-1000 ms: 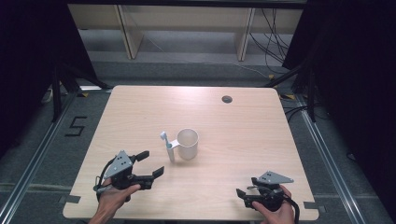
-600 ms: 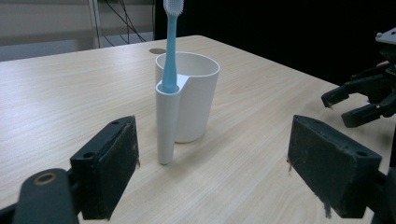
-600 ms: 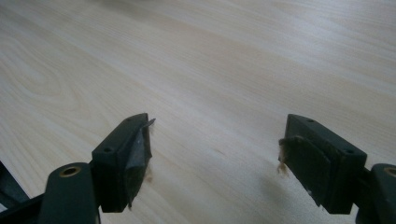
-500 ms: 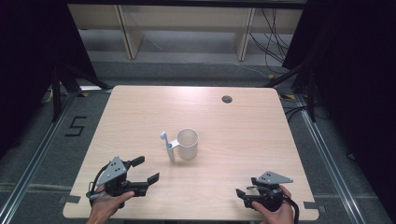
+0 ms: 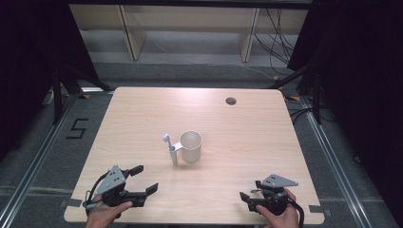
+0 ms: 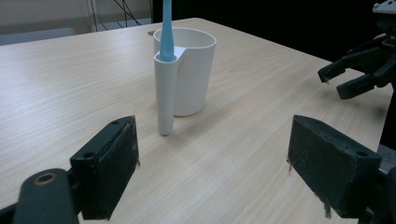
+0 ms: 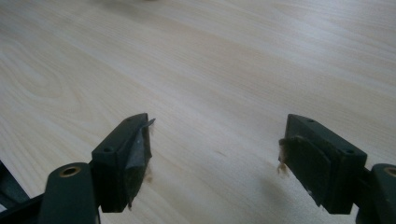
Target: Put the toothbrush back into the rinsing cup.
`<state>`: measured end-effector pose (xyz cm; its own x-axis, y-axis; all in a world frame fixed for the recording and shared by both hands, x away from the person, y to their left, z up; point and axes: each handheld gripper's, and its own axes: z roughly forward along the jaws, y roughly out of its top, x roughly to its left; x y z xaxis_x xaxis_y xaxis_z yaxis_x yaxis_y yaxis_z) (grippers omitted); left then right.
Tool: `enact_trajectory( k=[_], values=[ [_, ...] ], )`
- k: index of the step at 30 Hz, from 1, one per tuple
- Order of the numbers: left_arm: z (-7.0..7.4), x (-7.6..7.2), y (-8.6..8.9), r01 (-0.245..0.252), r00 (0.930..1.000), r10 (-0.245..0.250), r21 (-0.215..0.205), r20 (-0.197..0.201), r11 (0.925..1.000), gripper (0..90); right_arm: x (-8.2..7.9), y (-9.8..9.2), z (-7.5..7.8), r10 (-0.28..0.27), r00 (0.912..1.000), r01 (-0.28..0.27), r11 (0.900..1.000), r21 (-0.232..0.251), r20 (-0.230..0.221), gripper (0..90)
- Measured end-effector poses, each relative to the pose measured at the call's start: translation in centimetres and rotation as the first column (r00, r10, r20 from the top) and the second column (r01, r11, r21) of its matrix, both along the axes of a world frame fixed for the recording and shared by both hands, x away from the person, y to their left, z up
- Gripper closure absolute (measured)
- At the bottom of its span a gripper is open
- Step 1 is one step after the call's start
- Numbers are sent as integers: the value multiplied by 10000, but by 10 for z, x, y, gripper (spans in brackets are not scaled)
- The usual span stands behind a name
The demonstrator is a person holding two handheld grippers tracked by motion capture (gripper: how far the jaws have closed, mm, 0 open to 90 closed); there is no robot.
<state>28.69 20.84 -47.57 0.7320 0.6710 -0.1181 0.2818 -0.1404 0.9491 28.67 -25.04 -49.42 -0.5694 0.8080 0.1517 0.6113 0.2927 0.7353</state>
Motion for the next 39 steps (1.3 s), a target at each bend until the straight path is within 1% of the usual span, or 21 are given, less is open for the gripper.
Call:
enact_trajectory(
  k=[1,4,5,8,9,10,11,12,14,15,19,27,28,31,33,34,35,36,37,38,39],
  values=[
    [-1,-1,0,-2,10000,2,25,-40,10000,156,2,-1,0,286,9995,-284,9995,-120,164,245],
    [-2,-3,1,66,10000,-66,39,-46,10000,157,2,-1,0,300,9994,-298,9995,-124,189,244],
    [-2,-5,2,67,9999,-65,230,-106,9997,158,2,-2,0,240,9993,-235,9995,-202,274,244],
    [-3,-8,3,37,9998,-32,226,-216,9997,157,2,-1,0,301,9994,-299,9995,-102,169,244],
    [-3,-8,3,63,9997,-58,242,-228,9997,157,2,-1,-1,316,9991,-313,9995,-101,279,244],
    [-4,-10,3,68,9996,-62,231,-260,9997,157,1,-1,1,135,9997,-130,9996,-252,209,244],
    [-4,-11,3,88,9996,-81,218,-283,9997,157,0,0,0,42,9999,-41,9999,-117,118,244],
    [-5,-12,3,124,9994,-114,302,-331,9995,157,1,-1,0,176,9996,-170,9996,-233,234,244],
    [-6,-14,4,158,9990,-142,385,-414,9991,157,1,-1,1,193,9996,-188,9996,-215,208,244],
    [-8,-15,3,213,9990,-202,277,-397,9994,157,0,-1,1,148,9998,-145,9997,-218,146,244],
    [-12,-22,5,250,9978,-222,442,-631,9987,156,0,0,1,150,9998,-147,9997,-209,159,244],
    [-16,-32,6,361,9973,-320,612,-659,9975,156,0,0,2,156,9997,-152,9997,-203,166,244],
    [-16,-33,7,357,9975,-309,770,-634,9964,156,0,0,2,162,9997,-158,9997,-188,174,244],
    [-19,-37,4,411,9970,-362,727,-680,9965,156,0,0,2,184,9996,-182,9997,-148,194,244],
    [-21,-39,3,375,9968,-304,978,-736,9945,156,0,0,1,198,9994,-194,9997,-159,273,244],
    [-22,-41,1,375,9957,-264,1255,-890,9914,156,-1,2,1,124,9999,-124,9999,47,82,244],
    [-22,-42,1,338,9953,-205,1407,-951,9895,156,0,1,1,230,9994,-226,9996,-177,257,244],
    [-23,-43,1,422,9950,-278,1528,-955,9873,156,0,1,1,203,9994,-196,9996,-212,292,244],
    [-23,-45,1,414,9949,-267,1520,-974,9875,157,0,1,1,343,9992,-341,9993,-128,186,244],
    [-24,-46,0,398,9950,-265,1383,-961,9896,157,-1,1,3,290,9994,-286,9993,-222,167,244],
    [-23,-47,0,412,9943,-261,1465,-1034,9884,157,-1,1,2,305,9994,-301,9993,-229,167,244]
  ],
)
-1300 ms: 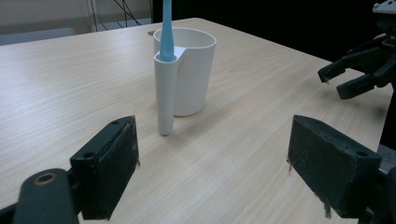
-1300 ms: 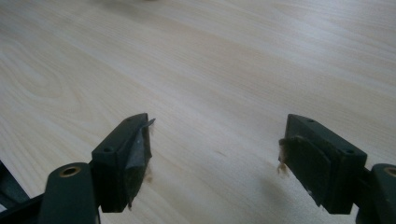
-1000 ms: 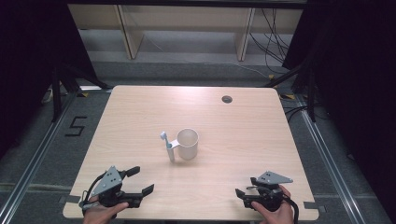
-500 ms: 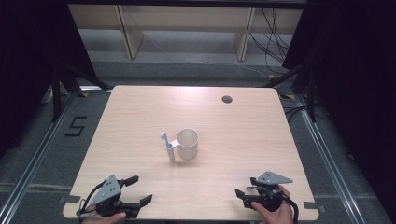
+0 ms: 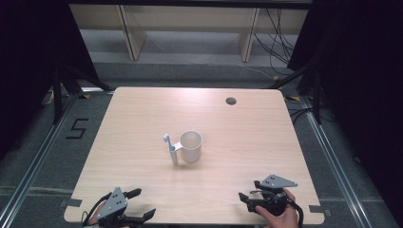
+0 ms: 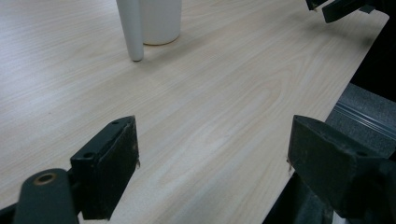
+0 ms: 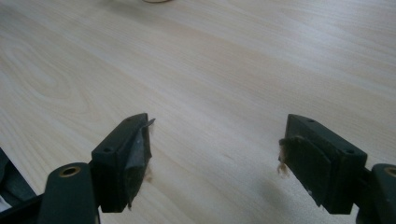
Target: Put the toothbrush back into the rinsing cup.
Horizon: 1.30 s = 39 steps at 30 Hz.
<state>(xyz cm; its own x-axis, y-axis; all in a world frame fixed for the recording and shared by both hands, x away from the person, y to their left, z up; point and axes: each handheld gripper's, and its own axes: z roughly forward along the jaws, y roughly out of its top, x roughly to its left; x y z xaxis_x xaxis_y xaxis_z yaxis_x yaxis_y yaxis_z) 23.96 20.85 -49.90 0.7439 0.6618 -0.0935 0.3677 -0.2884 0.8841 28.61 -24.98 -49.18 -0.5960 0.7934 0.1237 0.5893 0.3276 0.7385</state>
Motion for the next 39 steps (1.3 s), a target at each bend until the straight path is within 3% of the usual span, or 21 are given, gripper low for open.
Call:
enact_trajectory(
  k=[5,9,11,13,21,23,25,28,30,33,36,37,38,39],
  values=[
    [-2,-5,-1,-228,9997,228,91,-49,9997,158,-1,3,-1,-71,9999,73,9998,179,-138,243],
    [-4,-10,-2,-499,9982,513,426,-321,9978,159,-2,4,0,-79,9997,83,9998,170,-215,243],
    [-5,-11,-2,-519,9978,544,655,-368,9965,159,-1,2,-1,83,10000,-83,10000,31,-32,243],
    [-4,-12,-2,-581,9977,597,495,-327,9971,159,-1,2,0,112,9999,-112,9999,1,-33,243],
    [-2,-13,1,-804,9961,822,535,-326,9953,159,-1,3,0,127,9999,-127,9999,-35,10,243],
    [-2,-13,1,-787,9962,805,535,-329,9955,159,-2,4,0,15,9999,-13,10000,87,-172,244],
    [-2,-13,1,-750,9964,770,555,-348,9956,159,-1,2,0,97,9999,-97,9999,-67,25,243],
    [-3,-13,2,-686,9970,704,543,-321,9962,159,-2,4,0,18,9999,-17,10000,67,-165,244],
    [-2,-12,2,-707,9969,726,569,-307,9959,159,-1,2,0,100,9999,-100,9999,-51,5,243],
    [-2,-12,3,-757,9965,774,514,-317,9958,159,-2,4,0,19,9998,-18,10000,71,-179,244],
    [-3,-12,3,-730,9968,745,532,-275,9959,159,-1,3,0,147,9999,-147,9999,-32,73,243],
    [-2,-12,4,-686,9971,708,707,-283,9951,159,-1,3,0,141,9999,-141,9999,-65,-16,243],
    [-3,-12,2,-702,9971,716,521,-265,9962,159,-1,3,-1,219,9997,-218,9997,-84,70,244],
    [-3,-12,3,-654,9973,672,597,-288,9961,159,-1,3,0,137,9999,-136,9999,-104,102,243]
  ],
)
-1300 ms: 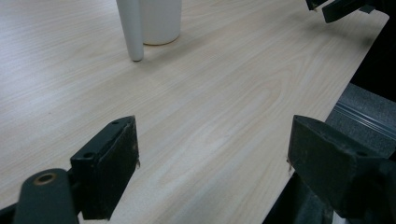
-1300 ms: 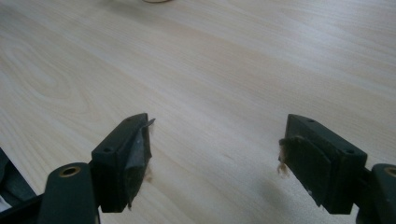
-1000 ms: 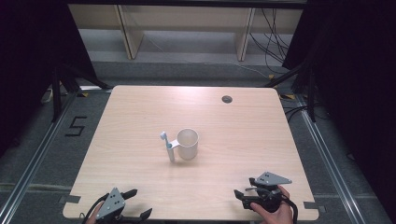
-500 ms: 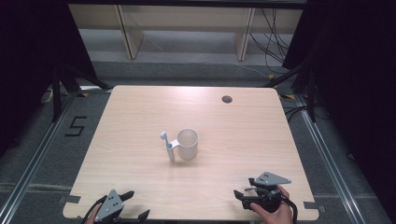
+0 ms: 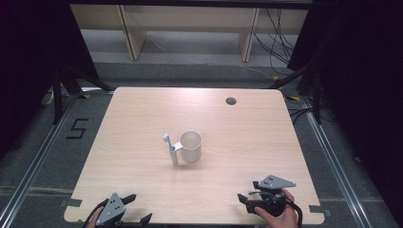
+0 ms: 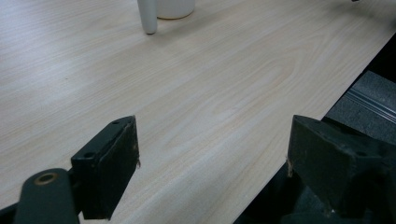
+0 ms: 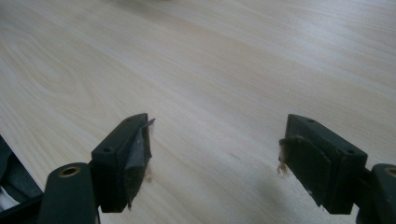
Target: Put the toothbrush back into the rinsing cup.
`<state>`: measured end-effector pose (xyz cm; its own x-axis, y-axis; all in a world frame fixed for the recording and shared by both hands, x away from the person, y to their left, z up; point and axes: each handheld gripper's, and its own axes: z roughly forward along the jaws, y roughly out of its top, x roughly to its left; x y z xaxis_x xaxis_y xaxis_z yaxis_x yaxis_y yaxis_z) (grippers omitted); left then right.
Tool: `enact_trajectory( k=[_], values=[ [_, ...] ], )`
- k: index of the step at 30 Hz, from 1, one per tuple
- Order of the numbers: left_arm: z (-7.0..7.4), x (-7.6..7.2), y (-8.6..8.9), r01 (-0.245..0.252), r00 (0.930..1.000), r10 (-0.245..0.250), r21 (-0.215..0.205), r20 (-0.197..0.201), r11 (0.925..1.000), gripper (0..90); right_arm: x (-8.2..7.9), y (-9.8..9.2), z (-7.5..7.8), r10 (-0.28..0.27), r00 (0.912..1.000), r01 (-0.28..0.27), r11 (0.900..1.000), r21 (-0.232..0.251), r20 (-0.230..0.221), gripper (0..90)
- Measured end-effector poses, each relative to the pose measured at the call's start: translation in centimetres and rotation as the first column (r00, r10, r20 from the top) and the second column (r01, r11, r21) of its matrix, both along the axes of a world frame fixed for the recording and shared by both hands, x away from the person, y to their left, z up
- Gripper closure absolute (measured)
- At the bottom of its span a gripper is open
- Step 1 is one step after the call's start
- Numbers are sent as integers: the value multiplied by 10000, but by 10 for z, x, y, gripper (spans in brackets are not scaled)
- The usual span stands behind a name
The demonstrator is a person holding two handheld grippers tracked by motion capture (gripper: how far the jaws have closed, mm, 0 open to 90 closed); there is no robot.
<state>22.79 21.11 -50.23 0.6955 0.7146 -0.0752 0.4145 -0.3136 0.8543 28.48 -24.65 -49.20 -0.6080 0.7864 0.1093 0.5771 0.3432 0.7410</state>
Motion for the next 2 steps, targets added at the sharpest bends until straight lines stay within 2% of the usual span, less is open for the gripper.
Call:
enact_trajectory(
  k=[2],
  values=[
    [0,0,0,12,10000,-12,12,-49,10000,160,0,0,0,52,9999,-52,10000,16,-132,244]
  ],
)
